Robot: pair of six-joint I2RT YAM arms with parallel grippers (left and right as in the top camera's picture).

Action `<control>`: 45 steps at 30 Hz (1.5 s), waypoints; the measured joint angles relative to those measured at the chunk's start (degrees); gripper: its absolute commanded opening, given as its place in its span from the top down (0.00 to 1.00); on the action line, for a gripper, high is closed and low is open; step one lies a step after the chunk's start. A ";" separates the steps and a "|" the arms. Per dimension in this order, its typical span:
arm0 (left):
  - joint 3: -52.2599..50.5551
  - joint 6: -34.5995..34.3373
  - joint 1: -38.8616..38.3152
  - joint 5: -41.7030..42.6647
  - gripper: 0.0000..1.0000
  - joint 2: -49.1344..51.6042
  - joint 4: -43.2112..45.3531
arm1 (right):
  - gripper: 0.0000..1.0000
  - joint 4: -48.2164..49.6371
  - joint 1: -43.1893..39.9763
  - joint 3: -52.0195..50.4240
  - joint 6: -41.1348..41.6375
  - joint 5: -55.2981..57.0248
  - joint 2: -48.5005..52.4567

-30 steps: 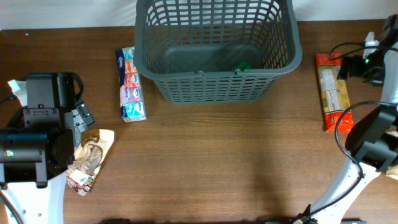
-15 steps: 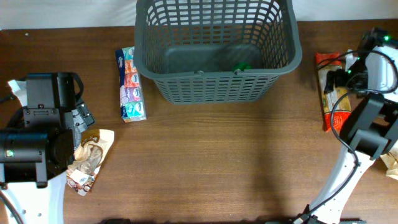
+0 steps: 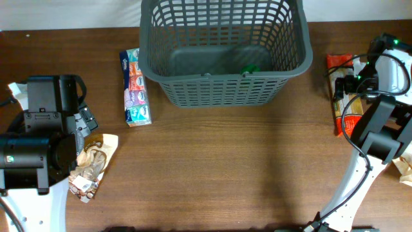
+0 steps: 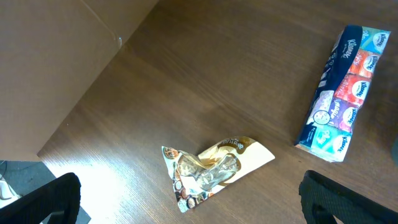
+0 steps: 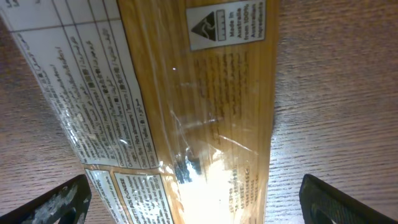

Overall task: Pack container
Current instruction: 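Grasp the orange pasta packet with the right gripper and lift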

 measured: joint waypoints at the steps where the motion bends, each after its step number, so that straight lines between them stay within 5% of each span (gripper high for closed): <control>1: 0.00 0.00 0.00 0.00 0.00 0.00 0.00 | 0.01 0.00 0.00 0.00 -0.11 0.00 0.20; 16: 0.00 0.00 0.00 0.00 0.00 0.00 0.00 | 0.01 0.22 0.00 -0.74 -0.37 -0.28 1.81; 20: 0.00 0.00 0.00 0.00 0.00 0.00 0.00 | 0.39 0.46 0.00 -0.76 -0.44 -0.61 1.81; 22: 0.00 0.00 0.00 -0.02 0.00 0.00 -0.02 | 0.72 0.50 0.02 -0.90 -0.52 -0.87 1.81; 25: 0.00 0.00 0.00 0.00 0.01 0.00 0.00 | 0.96 0.37 0.28 -0.83 -0.52 -0.52 1.66; 37: 0.00 0.00 0.00 0.00 0.00 0.00 0.00 | 0.96 -3.48 0.33 3.78 6.58 -0.55 1.68; 45: 0.00 0.00 0.00 0.00 0.00 0.00 0.00 | 0.96 -14.99 0.22 31.50 10.64 -9.73 3.74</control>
